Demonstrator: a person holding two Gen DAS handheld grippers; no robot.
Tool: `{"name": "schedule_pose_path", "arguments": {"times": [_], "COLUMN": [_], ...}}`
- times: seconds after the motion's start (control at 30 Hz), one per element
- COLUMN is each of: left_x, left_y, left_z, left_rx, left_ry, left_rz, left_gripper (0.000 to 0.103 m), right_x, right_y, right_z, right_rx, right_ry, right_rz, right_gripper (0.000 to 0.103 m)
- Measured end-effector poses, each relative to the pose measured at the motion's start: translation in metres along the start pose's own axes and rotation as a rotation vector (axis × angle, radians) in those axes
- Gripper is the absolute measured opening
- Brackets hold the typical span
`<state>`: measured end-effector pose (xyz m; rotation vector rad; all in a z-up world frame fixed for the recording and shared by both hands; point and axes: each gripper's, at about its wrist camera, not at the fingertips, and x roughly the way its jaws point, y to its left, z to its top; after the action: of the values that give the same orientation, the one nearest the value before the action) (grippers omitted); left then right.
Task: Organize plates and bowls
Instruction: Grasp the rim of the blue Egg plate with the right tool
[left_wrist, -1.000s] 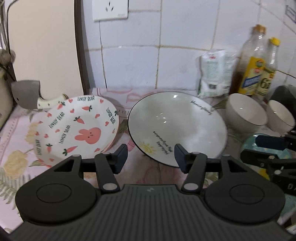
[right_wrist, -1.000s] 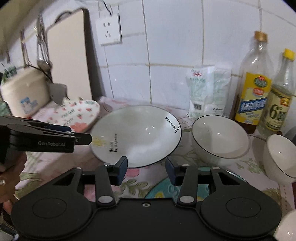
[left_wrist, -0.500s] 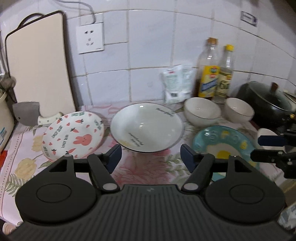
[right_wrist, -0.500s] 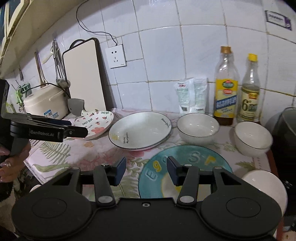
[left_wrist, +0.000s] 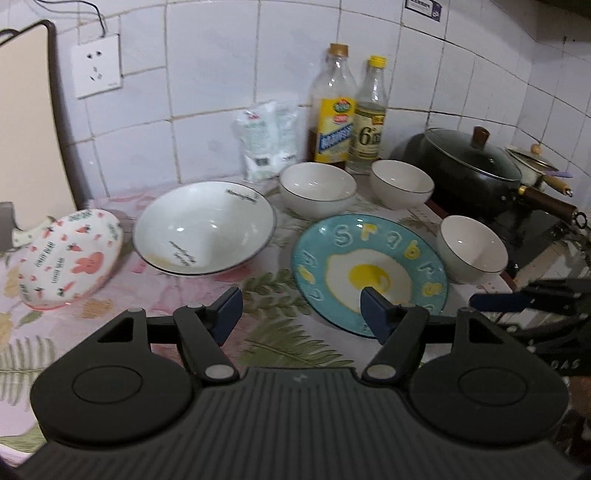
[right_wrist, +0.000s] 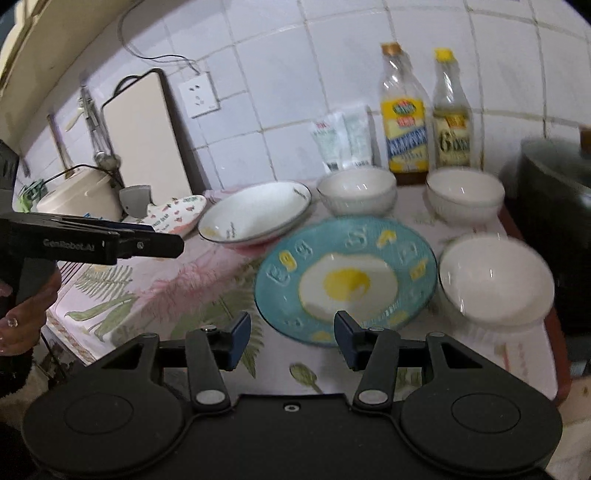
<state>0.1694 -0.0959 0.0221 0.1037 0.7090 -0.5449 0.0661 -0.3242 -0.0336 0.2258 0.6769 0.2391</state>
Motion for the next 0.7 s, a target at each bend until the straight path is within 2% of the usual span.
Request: {"name": "schedule_pose_path", "arguments": {"times": [0.17, 0.4, 0.7], "left_x": [0.029, 0.071, 0.108], "left_y": [-0.003, -0.001, 0.002], "left_z": [-0.010, -0.025, -0.031], "left_rx": [-0.030, -0.100, -0.148], "left_ry": [0.029, 0.030, 0.017], "left_rz": [-0.029, -0.026, -0.009], "left_gripper": [0.070, 0.069, 0.068], "right_x": [0.017, 0.042, 0.061], "right_y": [-0.020, -0.041, -0.058], "right_z": [-0.019, -0.031, -0.032], "right_rx": [0.077, 0.104, 0.205], "right_ry": [-0.008, -0.066, -0.100], "right_rz": [-0.023, -0.131, -0.094], "right_gripper": [0.056, 0.056, 0.056]}}
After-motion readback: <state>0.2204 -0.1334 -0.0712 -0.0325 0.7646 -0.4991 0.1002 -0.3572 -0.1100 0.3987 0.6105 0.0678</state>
